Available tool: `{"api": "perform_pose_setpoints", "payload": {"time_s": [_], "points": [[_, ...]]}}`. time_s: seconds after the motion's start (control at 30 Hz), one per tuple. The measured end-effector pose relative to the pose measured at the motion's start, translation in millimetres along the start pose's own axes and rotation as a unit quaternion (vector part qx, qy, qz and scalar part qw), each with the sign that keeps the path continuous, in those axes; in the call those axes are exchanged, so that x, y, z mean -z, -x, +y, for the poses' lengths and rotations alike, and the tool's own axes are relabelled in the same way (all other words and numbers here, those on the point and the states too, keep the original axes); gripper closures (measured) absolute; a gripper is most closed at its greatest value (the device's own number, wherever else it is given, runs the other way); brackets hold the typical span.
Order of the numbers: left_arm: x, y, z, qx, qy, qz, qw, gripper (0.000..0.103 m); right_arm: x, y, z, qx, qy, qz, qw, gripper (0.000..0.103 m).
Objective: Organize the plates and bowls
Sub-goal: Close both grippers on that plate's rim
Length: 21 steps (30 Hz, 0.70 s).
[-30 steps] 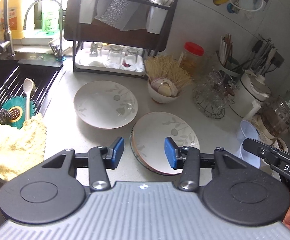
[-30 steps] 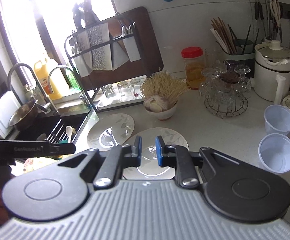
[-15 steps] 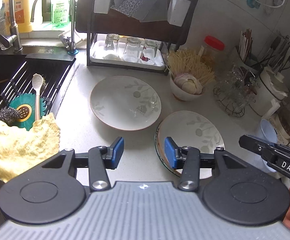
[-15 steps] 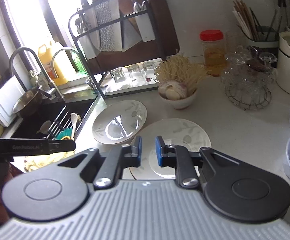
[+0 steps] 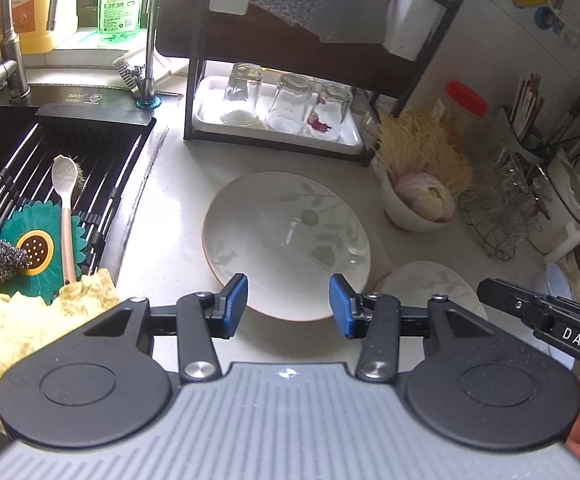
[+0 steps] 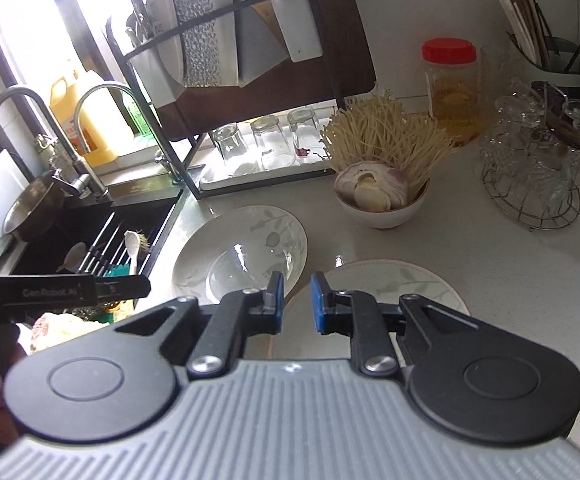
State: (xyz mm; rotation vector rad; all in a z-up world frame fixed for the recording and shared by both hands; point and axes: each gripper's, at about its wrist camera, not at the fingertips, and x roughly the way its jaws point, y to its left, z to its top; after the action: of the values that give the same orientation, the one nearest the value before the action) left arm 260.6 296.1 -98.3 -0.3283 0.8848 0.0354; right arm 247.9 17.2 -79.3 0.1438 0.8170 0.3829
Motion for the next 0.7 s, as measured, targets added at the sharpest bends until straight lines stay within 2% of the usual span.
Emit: {"api": "perform_pose_setpoints", "payload": {"time_s": [0.1, 0.17, 0.2, 0.37, 0.7], "points": [[-10.5, -14.4, 12.6, -0.001, 0.004, 0.006, 1.0, 0.052, -5.7, -16.4, 2.8, 0.005, -0.002, 0.009, 1.0, 0.082], [-16.9, -24.6, 21.4, -0.001, 0.006, 0.013, 0.9999, 0.049, -9.4, -24.6, 4.4, 0.007, -0.01, 0.007, 1.0, 0.048], [-19.8, -30.6, 25.8, 0.0, 0.007, 0.019, 0.9998, 0.047, -11.8, -27.7, 6.2, 0.009, -0.01, 0.0, 1.0, 0.045], [-30.3, -55.3, 43.0, -0.002, 0.007, 0.038, 0.9993, 0.043, -22.7, -56.6, 12.2, 0.009, -0.003, 0.016, 1.0, 0.046], [-47.8, -102.8, 70.0, -0.011, 0.02, 0.058, 0.9981, 0.043, -30.9, -114.6, 3.5, 0.022, -0.006, 0.07, 0.997, 0.046]]}}
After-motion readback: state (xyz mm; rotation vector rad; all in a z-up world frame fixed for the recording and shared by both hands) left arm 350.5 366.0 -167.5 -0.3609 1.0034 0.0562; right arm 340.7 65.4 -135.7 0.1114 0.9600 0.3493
